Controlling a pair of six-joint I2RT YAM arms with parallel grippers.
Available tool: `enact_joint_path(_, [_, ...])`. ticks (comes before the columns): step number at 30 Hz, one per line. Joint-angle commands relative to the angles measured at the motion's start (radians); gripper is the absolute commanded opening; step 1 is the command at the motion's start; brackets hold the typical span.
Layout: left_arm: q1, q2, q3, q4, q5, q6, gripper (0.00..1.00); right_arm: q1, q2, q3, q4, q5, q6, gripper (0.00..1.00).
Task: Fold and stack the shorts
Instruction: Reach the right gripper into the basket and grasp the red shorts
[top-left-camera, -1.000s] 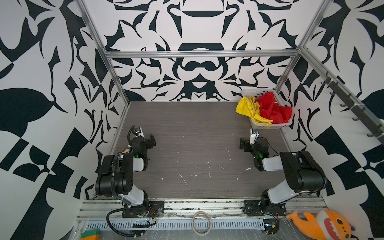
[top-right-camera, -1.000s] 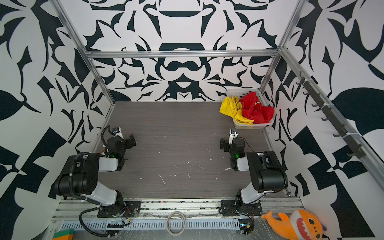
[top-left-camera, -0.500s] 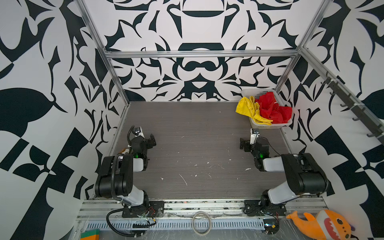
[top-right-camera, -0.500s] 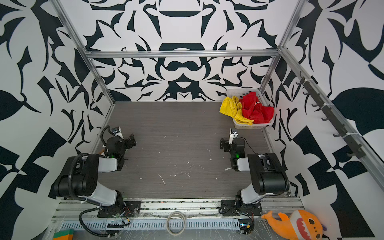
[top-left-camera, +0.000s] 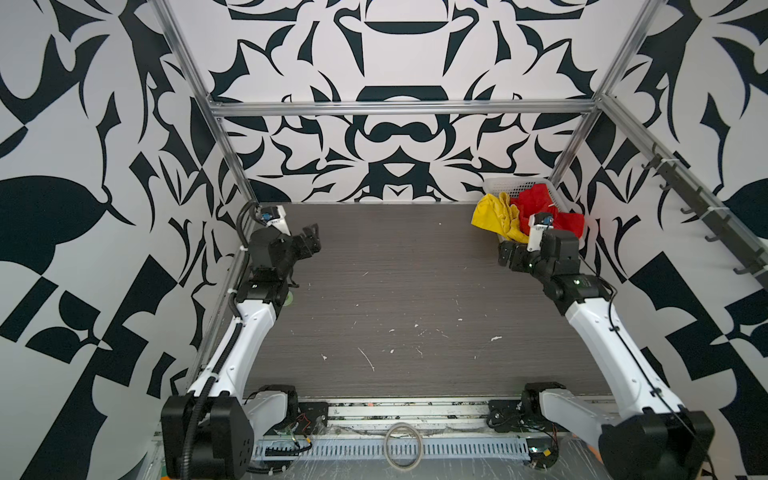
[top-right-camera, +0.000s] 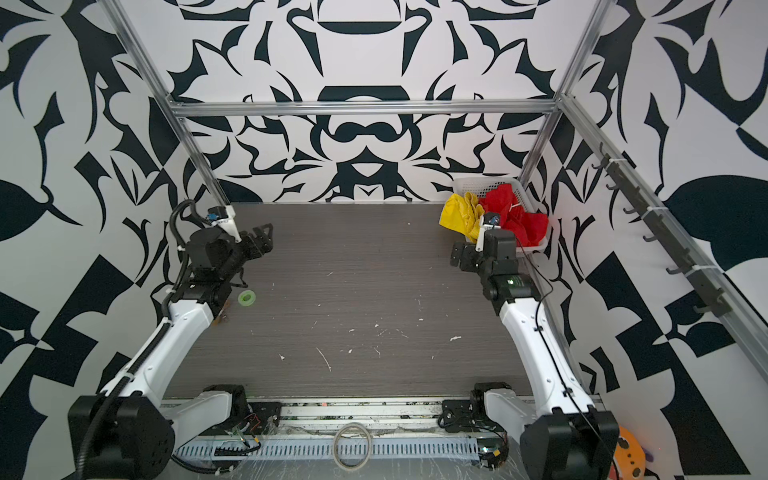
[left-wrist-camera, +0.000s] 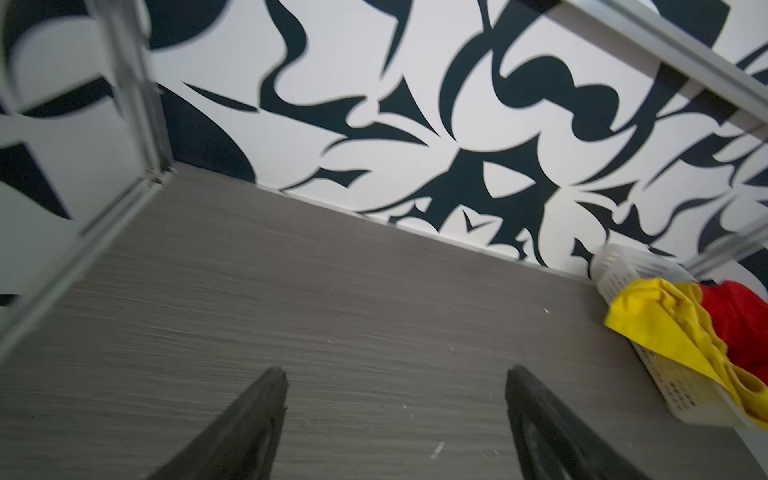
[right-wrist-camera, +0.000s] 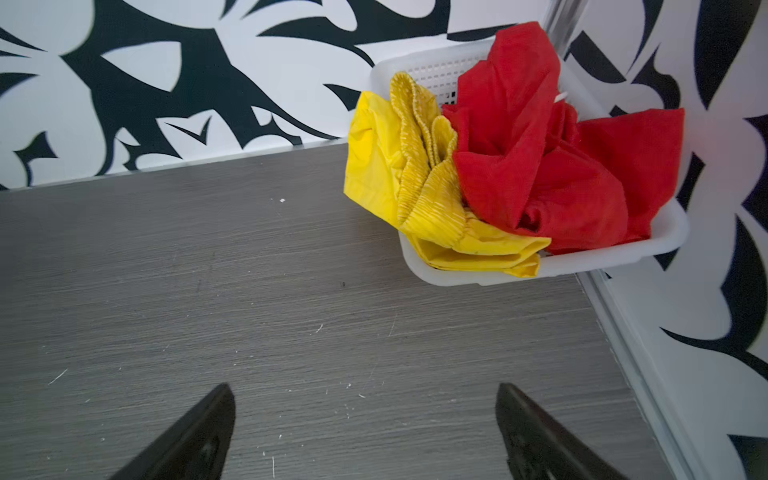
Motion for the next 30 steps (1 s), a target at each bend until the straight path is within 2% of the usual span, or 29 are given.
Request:
enact_joint_path(1, [-0.058,0.073,0.068,-0.222,0.066,-0.058,0.86,-0.043,0.139,0.177,-0.219,0.120,-0.002,1.00])
enact_joint_path(7, [-0.122,0.184,0.110,-0.162,0.086,-0.092,0.86,-0.140,0.474,0.540,-0.272,0.171,0.004,1.00])
enact_joint_path(11, [-0.133,0.239,0.135,-0.139,0.110,-0.099,0.86,-0.188,0.654,0.714,-0.272,0.093,0.021,1.00])
enact_joint_path(21, [-0.143,0.326,0.160,-0.114,0.131,-0.116,0.86,-0.232,0.979,1.031,-0.373,0.108,0.041,1.00])
enact_joint_path(23, [-0.146,0.338,0.163,-0.111,0.122,-0.116,0.86,-0.238,1.032,1.077,-0.395,0.114,0.051,0.97])
enact_joint_path(24, [-0.146,0.344,0.165,-0.109,0.117,-0.117,0.86,-0.242,1.051,1.092,-0.400,0.110,0.053,0.93])
enact_joint_path(25, [-0.148,0.348,0.166,-0.107,0.116,-0.118,0.81,-0.246,1.072,1.109,-0.406,0.097,0.056,0.88])
enact_joint_path(26, [-0.147,0.352,0.171,-0.106,0.117,-0.116,0.80,-0.252,1.085,1.123,-0.408,0.080,0.060,0.71])
enact_joint_path(27, [-0.147,0.355,0.172,-0.105,0.116,-0.116,0.80,-0.256,1.091,1.132,-0.408,0.052,0.060,0.30])
enact_joint_path(28, [-0.148,0.360,0.177,-0.106,0.118,-0.116,0.78,-0.259,1.089,1.139,-0.409,0.035,0.065,0.00])
enact_joint_path(30, [-0.151,0.363,0.184,-0.107,0.122,-0.116,0.75,-0.258,1.057,1.126,-0.381,0.041,0.062,0.00])
